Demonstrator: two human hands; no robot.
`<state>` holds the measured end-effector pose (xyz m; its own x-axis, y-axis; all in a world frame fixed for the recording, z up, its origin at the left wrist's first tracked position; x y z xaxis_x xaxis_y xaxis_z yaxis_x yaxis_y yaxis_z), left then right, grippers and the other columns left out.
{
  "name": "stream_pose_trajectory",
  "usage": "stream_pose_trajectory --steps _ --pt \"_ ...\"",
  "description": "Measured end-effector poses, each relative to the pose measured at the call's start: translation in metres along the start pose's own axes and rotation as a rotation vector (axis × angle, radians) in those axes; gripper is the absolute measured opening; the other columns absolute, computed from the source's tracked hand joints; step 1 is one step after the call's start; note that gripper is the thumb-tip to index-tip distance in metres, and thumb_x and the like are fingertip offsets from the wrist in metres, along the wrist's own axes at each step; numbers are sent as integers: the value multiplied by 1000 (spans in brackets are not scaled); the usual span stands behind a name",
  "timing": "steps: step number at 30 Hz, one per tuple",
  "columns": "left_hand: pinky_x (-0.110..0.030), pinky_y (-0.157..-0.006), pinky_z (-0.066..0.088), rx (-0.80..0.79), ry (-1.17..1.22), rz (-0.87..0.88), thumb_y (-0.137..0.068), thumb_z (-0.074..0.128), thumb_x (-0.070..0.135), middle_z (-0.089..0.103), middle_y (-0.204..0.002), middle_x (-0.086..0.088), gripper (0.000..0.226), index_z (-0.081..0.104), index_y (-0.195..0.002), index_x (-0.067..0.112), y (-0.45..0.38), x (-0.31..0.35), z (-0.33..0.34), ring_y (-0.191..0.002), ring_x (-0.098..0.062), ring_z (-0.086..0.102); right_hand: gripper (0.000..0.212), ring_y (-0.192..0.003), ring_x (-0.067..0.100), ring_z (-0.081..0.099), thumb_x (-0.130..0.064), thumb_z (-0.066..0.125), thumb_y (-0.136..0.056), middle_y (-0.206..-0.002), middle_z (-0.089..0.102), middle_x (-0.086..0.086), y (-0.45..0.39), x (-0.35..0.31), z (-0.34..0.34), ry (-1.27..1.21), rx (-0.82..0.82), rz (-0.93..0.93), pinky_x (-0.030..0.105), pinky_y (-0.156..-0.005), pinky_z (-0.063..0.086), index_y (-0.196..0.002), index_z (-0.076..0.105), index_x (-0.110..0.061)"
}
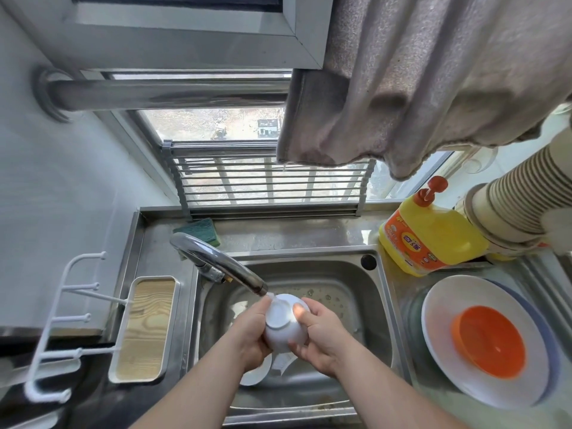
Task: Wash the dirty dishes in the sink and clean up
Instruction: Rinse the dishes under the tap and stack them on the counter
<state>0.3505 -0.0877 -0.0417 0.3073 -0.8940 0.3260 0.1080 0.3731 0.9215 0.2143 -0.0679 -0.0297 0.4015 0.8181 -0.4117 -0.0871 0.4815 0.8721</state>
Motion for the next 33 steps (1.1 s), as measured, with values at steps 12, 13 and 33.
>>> stream_pose_trajectory --steps 12,13,33 --pt "-40 -77 61 -106 23 146 -106 57 20 77 -122 -7 28 63 -133 28 16 0 7 -104 -28 75 36 -94 32 75 -46 59 -103 -113 78 14 3 -4 -6 -126 35 30 26 -45 47 -125 67 -19" --pt "-39 -75 61 -105 15 150 -107 56 31 77 -122 -7 27 63 -133 26 18 -1 10 -102 -26 75 33 -92 29 74 -45 60 -103 -113 78 12 4 -4 -8 -97 47 4 26 -46 47 -125 66 -21" --pt "-58 -73 62 -124 -2 26 -84 23 -25 56 -131 -33 73 55 -134 18 9 1 -5 -93 -52 73 75 -151 11 27 -13 58 -83 -164 22 -16 18 1 -33 947 194 -565 36 -124 30 -151 42 -42"
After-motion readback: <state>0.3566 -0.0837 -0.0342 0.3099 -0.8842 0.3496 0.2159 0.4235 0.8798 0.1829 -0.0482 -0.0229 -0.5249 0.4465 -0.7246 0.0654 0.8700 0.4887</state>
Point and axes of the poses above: each hand's wrist, its own y-axis away from the middle knuckle, its own z-axis out of the palm, x = y × z, the point moved 2 cm from there along -y, towards the middle knuckle
